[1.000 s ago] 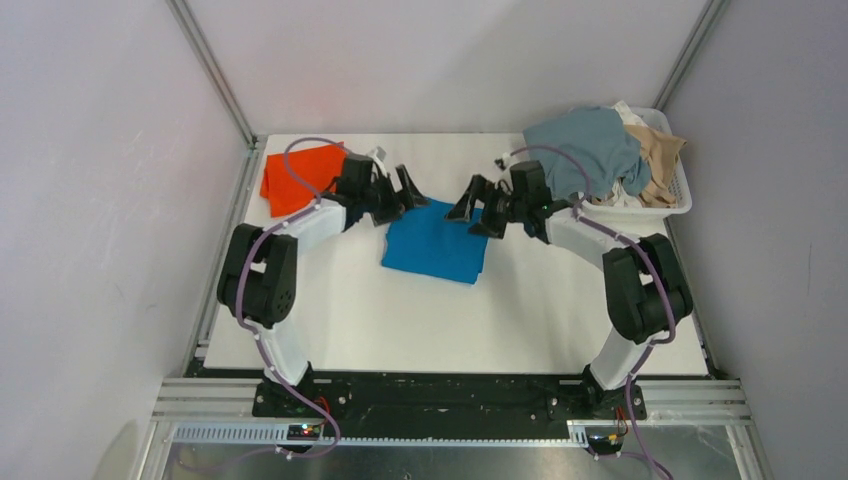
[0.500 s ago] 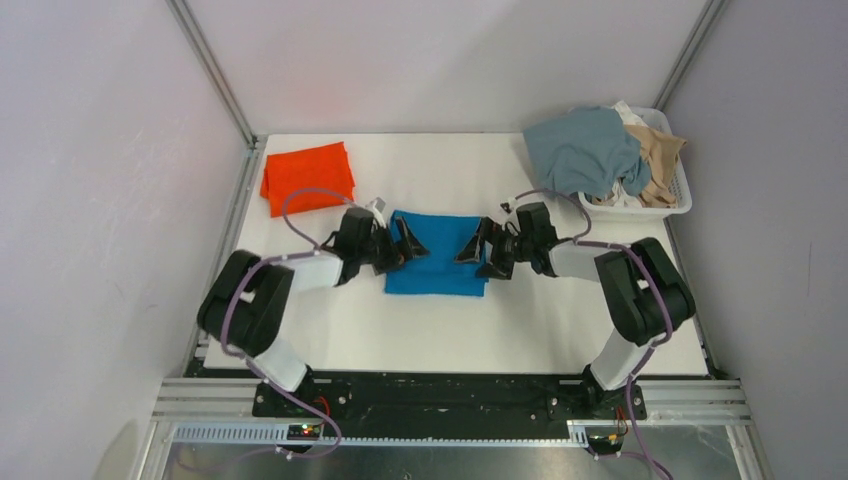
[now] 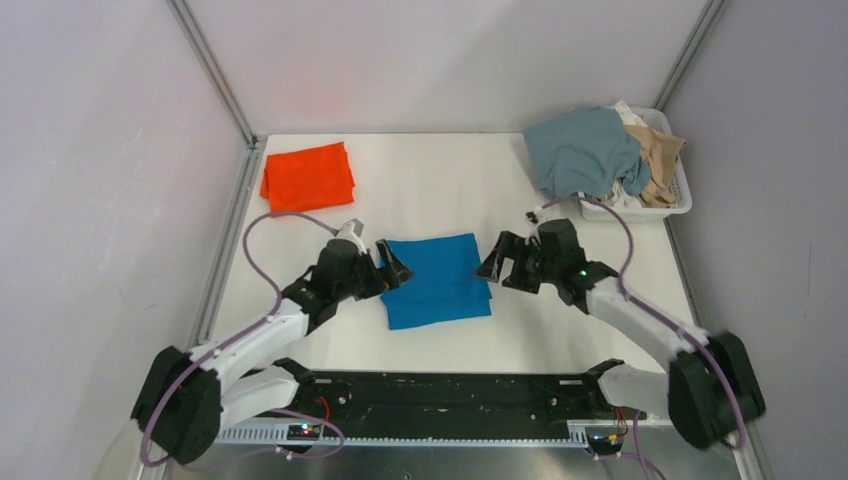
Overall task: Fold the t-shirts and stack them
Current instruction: Smooth out wrinkles on the folded tshirt, then put the neatly folded tshirt into the corner of the board with the left arm
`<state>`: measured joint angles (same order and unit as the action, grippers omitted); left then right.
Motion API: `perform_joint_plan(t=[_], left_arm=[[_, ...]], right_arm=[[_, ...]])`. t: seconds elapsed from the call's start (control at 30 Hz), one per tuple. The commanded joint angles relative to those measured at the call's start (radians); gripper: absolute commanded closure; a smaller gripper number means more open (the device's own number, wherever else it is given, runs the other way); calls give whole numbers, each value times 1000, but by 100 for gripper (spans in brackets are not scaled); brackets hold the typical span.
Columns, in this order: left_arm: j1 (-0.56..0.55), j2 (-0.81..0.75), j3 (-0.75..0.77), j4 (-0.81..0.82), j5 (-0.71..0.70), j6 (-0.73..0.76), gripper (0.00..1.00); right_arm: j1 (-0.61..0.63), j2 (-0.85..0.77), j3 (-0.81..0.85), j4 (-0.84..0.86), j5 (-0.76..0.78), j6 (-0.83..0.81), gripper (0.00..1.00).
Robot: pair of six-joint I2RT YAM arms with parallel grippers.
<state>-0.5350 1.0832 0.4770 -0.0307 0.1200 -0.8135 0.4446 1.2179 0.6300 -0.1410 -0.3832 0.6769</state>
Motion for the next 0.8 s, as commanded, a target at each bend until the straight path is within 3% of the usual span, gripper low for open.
perform_joint_plan(t=[0.0,0.1,0.23,0.4,0.47,0.6,0.77], left_arm=[[3,-119,30,-143,-238,18,0],[57,-118,5,-156,-249,16,0],[97,-50,4,-154,-222,17,0],[99,115,36,-104,-181,24,1],[99,182,40,-38,-91,15,4],[73,302,77,23,-56,-2,11],[-10,437,163,25,-50,-11,32]], right_arm=[[-33,-213,8,-179,231,-28,1],[-126,-314,2,-287,296,-27,1],[-248,-414,-43,-305,233,-22,1],[-301,-471,-89,-286,164,-29,0],[-304,-471,-90,-290,157,-43,0],[-314,-465,-92,-302,163,-65,1],[-327,-465,-91,-311,175,-82,1]])
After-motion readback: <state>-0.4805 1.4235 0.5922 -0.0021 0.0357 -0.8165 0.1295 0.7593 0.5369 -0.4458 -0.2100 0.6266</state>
